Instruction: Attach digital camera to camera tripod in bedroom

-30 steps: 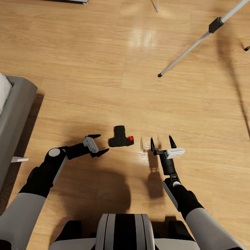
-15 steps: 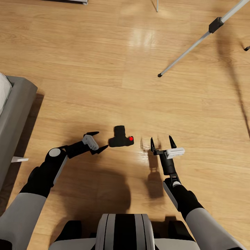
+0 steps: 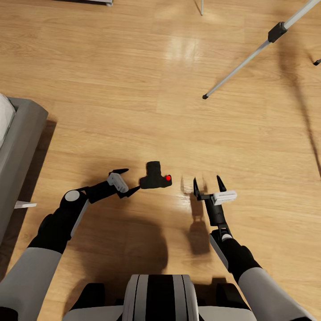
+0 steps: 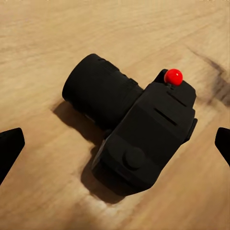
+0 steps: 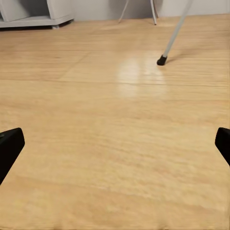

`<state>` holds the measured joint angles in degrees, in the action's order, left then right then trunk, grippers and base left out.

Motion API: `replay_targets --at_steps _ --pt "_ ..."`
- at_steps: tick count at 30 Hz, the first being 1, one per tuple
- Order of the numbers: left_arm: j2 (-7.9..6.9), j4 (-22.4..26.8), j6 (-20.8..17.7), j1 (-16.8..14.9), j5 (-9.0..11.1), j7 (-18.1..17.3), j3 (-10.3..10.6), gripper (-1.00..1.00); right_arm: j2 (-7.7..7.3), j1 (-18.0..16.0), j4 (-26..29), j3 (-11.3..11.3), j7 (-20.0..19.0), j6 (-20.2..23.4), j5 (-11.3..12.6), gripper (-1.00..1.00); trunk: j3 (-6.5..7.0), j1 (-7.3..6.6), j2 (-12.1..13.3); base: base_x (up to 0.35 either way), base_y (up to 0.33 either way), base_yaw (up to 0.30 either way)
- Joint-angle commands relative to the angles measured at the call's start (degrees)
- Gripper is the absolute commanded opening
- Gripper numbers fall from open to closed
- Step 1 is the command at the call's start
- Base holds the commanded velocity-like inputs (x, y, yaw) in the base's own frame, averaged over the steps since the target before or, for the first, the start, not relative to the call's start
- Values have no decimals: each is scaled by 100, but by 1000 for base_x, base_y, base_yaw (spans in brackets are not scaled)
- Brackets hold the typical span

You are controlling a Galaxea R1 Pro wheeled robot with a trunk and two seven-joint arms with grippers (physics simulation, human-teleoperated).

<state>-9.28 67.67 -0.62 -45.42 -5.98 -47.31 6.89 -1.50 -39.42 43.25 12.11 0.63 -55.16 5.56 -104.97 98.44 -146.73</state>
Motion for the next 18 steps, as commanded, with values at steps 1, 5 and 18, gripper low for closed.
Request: replay_targets --at_steps 1,5,18 --pt "5 6 -5 -2 -26 -10 5 100 -8 -4 -27 37 7 -18 57 100 -3 -1 -1 0 0 0" --pt "70 -44 1 -2 -26 -8 17 100 -8 -4 -98 33 10 -20 59 100 -3 -1 -1 0 0 0" --pt "101 -256 9 -2 -26 9 16 100 -8 -4 -134 22 20 -21 61 100 -3 -1 -1 0 0 0"
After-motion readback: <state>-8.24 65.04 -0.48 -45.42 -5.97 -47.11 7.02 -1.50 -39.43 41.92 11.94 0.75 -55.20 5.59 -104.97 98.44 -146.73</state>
